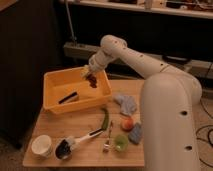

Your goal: Place grapes in tray

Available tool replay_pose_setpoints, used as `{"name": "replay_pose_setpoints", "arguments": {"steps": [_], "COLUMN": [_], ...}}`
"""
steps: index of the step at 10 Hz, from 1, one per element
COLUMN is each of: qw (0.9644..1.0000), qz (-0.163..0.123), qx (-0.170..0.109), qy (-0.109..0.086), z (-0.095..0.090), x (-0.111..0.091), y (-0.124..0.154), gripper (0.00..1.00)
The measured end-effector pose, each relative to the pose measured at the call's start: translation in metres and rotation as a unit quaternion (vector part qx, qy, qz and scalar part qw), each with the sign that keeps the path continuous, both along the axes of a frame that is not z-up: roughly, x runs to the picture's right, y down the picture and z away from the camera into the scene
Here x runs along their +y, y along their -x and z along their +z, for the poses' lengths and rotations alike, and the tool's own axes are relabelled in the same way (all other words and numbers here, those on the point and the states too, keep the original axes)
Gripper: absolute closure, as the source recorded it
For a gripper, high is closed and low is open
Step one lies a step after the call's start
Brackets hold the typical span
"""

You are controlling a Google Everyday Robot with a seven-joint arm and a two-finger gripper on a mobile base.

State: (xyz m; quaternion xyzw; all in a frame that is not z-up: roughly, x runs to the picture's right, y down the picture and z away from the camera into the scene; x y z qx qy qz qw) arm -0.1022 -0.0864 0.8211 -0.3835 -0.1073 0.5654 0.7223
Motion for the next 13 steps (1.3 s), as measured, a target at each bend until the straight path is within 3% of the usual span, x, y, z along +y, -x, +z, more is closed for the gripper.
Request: {"name": "replay_pose_setpoints", "arguments": {"steps": [13], "qw": [1.0], "qz": [-0.001], "qx": [-0.002], "qy": [0.0], "z": [-0.0005], "x": [0.0005], "y": [0.0031], "gripper": [0.26]}}
